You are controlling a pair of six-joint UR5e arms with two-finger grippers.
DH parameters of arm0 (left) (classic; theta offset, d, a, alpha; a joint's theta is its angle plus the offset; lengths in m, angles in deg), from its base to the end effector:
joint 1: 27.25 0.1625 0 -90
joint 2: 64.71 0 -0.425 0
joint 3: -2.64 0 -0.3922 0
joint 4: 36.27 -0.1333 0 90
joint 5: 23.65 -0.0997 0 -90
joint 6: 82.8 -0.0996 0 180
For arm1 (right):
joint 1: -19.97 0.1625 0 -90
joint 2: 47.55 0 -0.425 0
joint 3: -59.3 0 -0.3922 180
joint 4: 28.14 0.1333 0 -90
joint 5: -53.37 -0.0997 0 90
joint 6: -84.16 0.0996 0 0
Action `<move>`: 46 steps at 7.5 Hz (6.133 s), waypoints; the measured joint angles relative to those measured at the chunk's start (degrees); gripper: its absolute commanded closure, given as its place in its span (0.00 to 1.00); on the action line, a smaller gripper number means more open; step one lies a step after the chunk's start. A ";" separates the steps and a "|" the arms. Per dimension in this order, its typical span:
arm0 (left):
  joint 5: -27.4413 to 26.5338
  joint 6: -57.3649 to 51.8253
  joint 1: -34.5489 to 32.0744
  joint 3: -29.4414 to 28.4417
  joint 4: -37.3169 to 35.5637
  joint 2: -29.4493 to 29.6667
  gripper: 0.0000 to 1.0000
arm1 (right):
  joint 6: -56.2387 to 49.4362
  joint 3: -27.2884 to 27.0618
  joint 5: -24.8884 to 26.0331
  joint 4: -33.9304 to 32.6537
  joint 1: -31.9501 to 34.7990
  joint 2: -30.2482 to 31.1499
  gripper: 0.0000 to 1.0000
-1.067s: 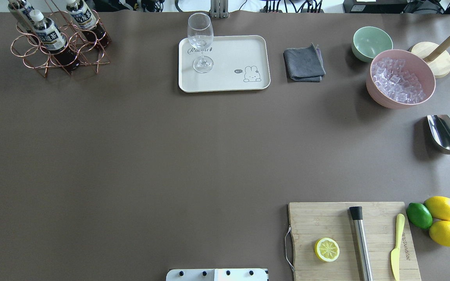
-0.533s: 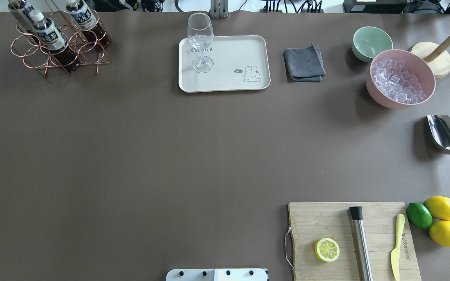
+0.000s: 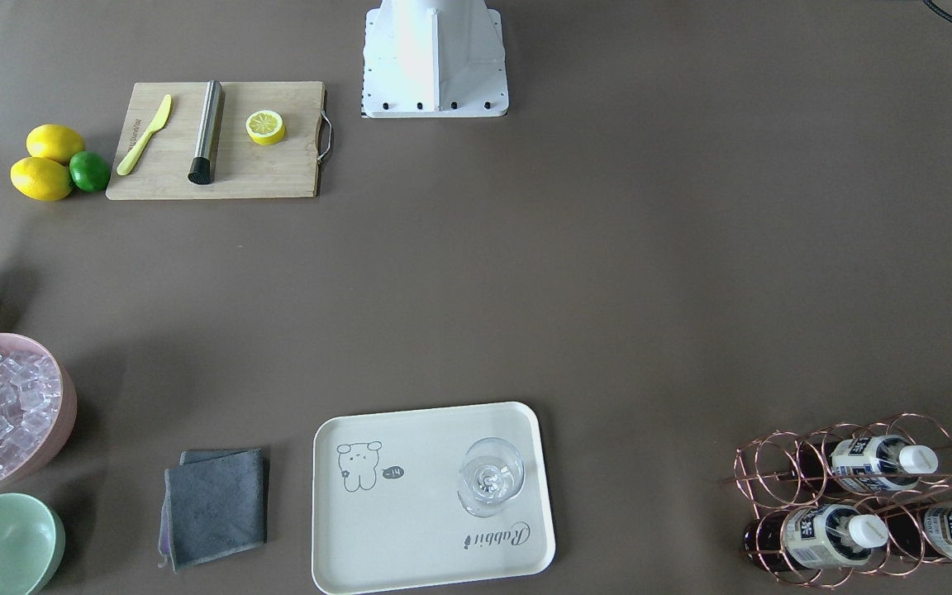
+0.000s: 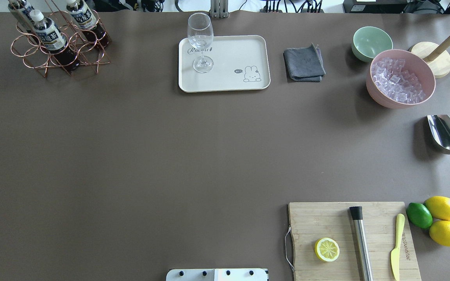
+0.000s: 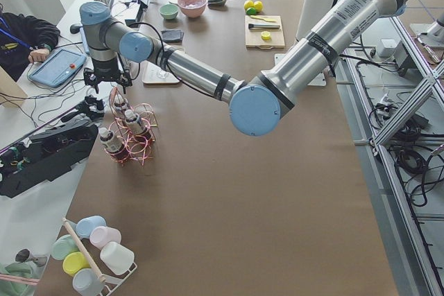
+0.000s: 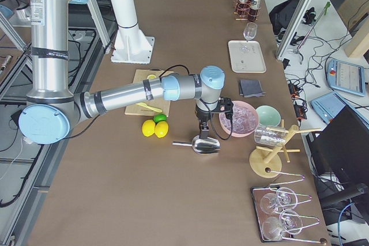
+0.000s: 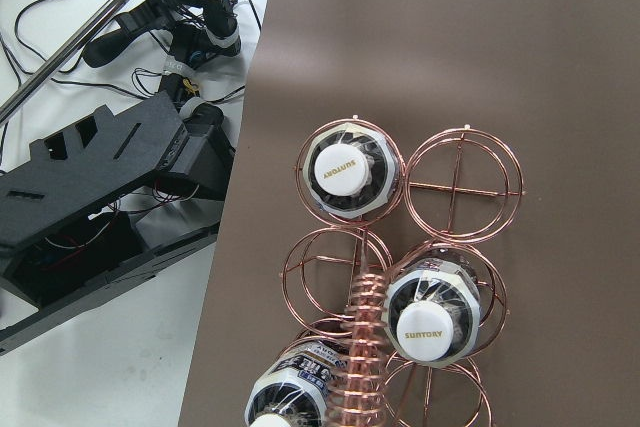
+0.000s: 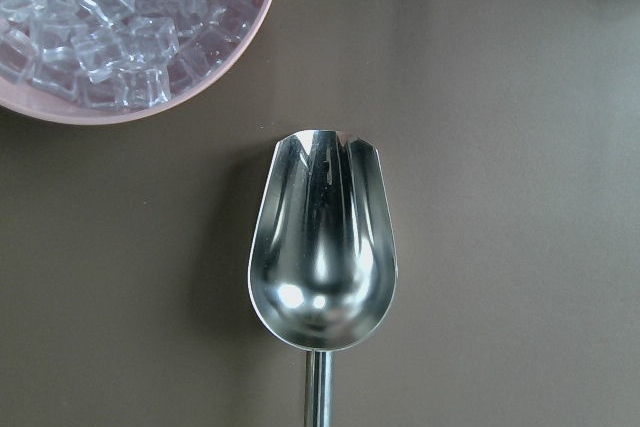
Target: Take tea from basket to plate
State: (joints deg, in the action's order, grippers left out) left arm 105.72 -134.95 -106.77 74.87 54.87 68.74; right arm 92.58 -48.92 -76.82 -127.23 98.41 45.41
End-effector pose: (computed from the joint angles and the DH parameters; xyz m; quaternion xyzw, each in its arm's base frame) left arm 0.0710 -0.7694 0.3248 0.3206 0.2286 0.5428 0.7419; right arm -0.0253 -0.4682 0.5486 -0.0097 -0.3466 -0.0442 0.9369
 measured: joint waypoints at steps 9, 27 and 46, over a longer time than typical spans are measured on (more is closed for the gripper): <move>-0.02 0.07 1.27 -1.99 2.73 -0.90 1.00 | -0.28 -0.19 -1.30 -0.42 -0.93 -0.88 0.00; -0.74 24.96 18.77 56.55 -12.70 -18.80 1.00 | -0.39 0.11 -4.67 -0.33 -0.69 -1.33 0.00; -15.64 39.41 46.49 46.56 -9.66 0.72 1.00 | 62.26 4.83 -17.37 -0.75 -20.88 -29.89 0.00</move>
State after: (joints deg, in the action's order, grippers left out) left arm 90.09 -95.54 -60.28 121.43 45.21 69.46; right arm 154.84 -44.09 -94.19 -127.99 77.52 15.52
